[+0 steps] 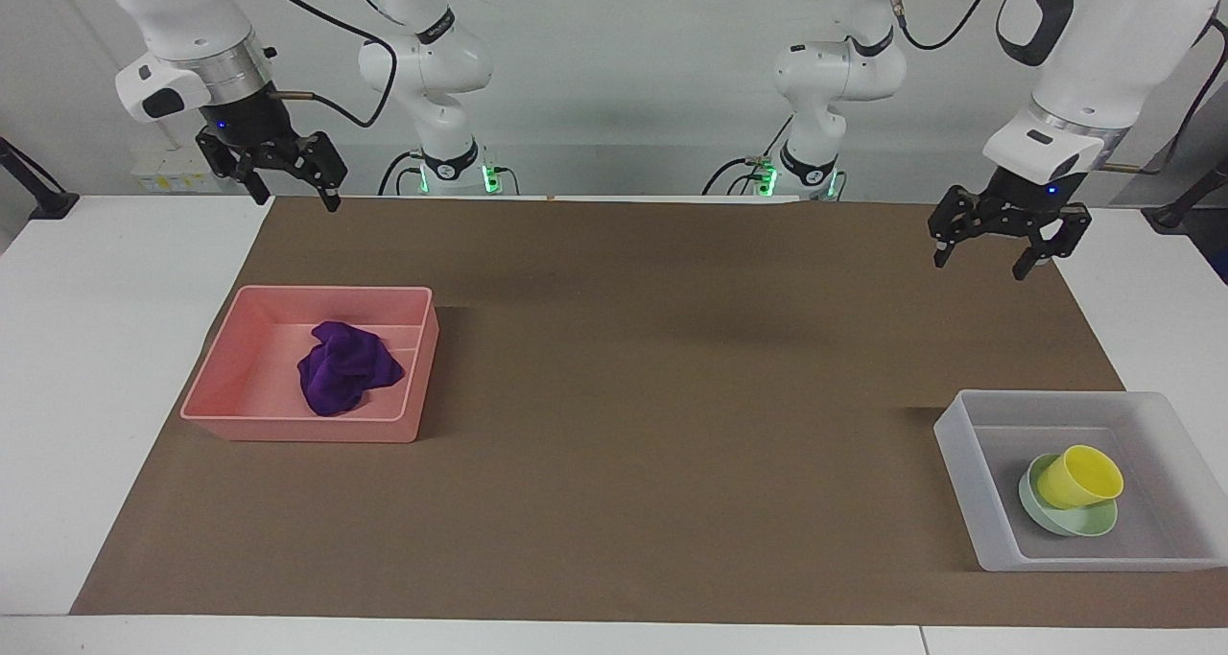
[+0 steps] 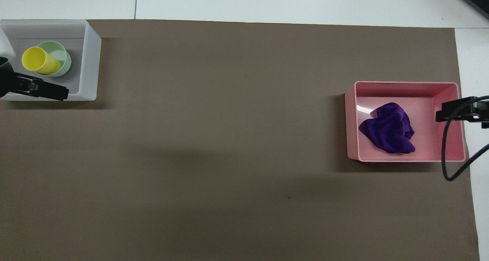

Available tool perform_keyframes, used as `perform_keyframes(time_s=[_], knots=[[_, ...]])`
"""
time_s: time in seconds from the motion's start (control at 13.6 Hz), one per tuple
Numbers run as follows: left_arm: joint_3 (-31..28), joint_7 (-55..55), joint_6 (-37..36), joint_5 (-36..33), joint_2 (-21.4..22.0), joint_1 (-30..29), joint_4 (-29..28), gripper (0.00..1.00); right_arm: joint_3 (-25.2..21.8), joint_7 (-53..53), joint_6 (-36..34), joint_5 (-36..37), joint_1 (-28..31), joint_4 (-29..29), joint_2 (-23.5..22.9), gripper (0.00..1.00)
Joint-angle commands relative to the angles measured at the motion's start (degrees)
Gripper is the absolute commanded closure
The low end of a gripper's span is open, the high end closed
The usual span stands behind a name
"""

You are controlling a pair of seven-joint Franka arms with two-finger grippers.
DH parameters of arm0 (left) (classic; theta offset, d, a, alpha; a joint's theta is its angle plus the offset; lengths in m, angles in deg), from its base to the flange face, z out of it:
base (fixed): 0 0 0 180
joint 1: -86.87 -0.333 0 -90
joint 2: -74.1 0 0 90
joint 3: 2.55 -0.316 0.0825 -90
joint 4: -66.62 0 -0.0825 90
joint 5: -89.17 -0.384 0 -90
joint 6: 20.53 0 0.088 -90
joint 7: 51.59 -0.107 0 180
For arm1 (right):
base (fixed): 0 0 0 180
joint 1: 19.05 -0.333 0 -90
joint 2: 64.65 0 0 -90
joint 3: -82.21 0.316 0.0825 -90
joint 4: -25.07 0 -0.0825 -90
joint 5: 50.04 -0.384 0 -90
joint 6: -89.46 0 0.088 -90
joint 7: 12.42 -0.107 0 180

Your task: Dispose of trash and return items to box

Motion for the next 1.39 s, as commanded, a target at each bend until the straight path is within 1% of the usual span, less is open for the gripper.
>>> perform_keyframes(time_s=[0.0,0.29,0.44,0.81,1.32], knots=[[-0.3,-0.14,-5.0,-1.47,-0.6,1.05,3.42,0.0,0.09,0.59,-1.16,-0.77,0.6,-0.45,0.12,0.0],[-0.3,1.08,-7.73,-1.39,3.18,0.88,-0.79,0.0,0.01,0.67,-0.98,-0.77,0.07,-0.19,0.2,0.0],[-0.3,2.75,-7.2,-1.39,3.19,0.79,-0.88,0.0,0.01,0.59,-0.11,-0.77,0.07,0.77,0.55,0.0],[-0.48,4.86,-6.68,-0.6,2.83,0.18,-0.27,0.0,0.01,0.67,-0.28,-0.77,0.16,0.95,0.64,0.0],[-1.01,4.78,-6.59,0.11,2.83,0.0,-0.09,0.0,0.01,0.94,-0.01,-0.77,0.51,1.92,1.17,0.0]])
